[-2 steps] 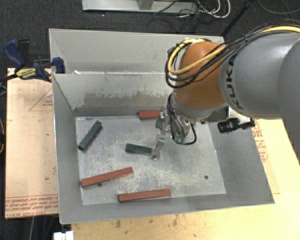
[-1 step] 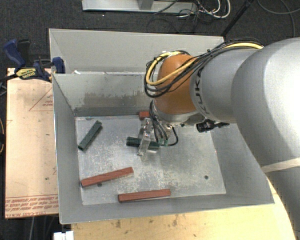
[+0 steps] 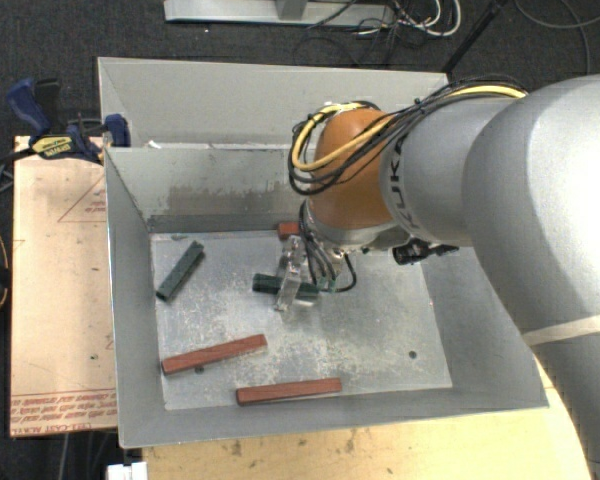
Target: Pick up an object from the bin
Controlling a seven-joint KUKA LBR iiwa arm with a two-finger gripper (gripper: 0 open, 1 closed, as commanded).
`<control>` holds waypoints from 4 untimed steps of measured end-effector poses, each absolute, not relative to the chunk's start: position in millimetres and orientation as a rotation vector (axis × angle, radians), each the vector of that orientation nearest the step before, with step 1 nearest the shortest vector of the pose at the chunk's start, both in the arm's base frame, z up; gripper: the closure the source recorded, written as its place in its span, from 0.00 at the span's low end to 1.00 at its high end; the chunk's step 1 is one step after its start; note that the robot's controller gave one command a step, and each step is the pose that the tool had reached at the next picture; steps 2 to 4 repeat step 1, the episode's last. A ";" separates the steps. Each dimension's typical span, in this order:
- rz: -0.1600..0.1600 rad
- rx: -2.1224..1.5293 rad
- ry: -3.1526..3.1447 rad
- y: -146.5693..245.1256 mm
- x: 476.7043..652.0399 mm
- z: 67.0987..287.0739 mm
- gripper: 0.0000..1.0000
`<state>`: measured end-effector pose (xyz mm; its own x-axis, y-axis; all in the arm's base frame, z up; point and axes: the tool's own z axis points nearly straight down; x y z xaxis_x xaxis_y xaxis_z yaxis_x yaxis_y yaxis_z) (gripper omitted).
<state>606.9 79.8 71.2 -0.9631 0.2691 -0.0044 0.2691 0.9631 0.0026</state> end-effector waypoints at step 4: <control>0.004 0.416 3.107 86.4 641.3 228.8 1.00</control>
Offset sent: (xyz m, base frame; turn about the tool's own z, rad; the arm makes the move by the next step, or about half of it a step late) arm 0.0000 0.0000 0.0000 0.0000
